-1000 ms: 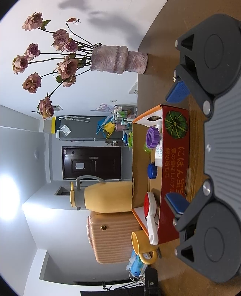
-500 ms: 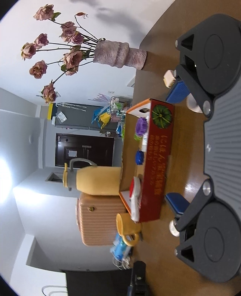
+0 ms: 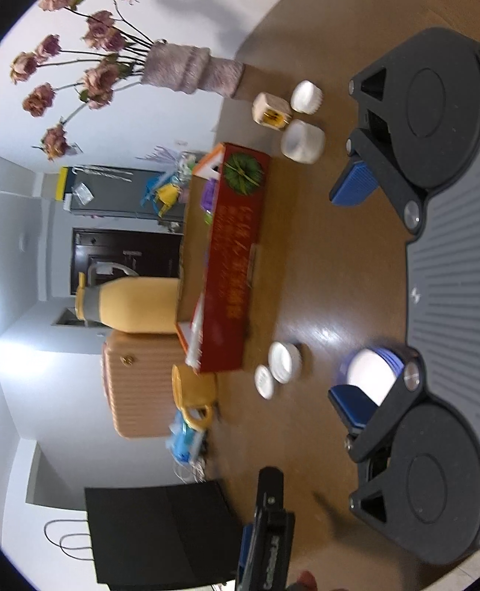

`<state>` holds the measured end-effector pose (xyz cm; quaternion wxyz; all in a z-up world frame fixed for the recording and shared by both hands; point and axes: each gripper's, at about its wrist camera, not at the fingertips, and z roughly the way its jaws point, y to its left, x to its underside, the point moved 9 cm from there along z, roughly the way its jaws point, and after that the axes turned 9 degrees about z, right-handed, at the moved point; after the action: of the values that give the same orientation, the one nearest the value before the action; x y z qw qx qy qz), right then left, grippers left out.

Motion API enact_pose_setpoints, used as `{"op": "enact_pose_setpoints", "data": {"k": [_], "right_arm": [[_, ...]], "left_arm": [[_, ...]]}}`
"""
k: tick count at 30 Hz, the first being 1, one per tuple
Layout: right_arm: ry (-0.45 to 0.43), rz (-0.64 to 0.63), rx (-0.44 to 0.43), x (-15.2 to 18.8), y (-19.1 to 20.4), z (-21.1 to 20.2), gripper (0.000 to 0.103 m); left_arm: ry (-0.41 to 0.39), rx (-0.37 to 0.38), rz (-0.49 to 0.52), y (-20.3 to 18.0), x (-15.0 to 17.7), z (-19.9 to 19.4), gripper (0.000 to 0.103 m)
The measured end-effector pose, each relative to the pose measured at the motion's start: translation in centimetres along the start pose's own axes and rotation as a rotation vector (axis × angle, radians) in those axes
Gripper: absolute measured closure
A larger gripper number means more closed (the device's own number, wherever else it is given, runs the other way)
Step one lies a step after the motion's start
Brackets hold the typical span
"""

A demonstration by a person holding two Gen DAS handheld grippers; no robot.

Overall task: Organize rigid objects
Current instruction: 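Grasp the clear purple-rimmed lid with the right tool, then grasp the white ridged cap with the left tool while the right tool holds the lid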

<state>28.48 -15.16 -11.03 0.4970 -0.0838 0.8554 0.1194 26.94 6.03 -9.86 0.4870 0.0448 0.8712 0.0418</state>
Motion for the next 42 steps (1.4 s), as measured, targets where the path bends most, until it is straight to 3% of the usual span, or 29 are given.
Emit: {"op": "enact_pose_setpoints", "data": {"k": [17,23,27,42], "right_arm": [[0.120,-0.006,-0.102,3.6,4.8,0.7,0.000],[0.158,-0.001,-0.092,4.0,5.4,2.2,0.016],[0.164,0.000,-0.079,3.9,5.5,2.9,0.038],[0.111,0.022,-0.089,2.4,4.0,3.3,0.038]], "left_arm": [[0.040,0.000,-0.044,1.9,2.9,-0.7,0.000],[0.043,-0.002,-0.051,2.5,3.2,-0.9,0.000],[0.046,0.001,-0.056,2.5,3.3,-0.8,0.000],[0.053,-0.001,-0.020,1.6,2.0,0.3,0.000]]}}
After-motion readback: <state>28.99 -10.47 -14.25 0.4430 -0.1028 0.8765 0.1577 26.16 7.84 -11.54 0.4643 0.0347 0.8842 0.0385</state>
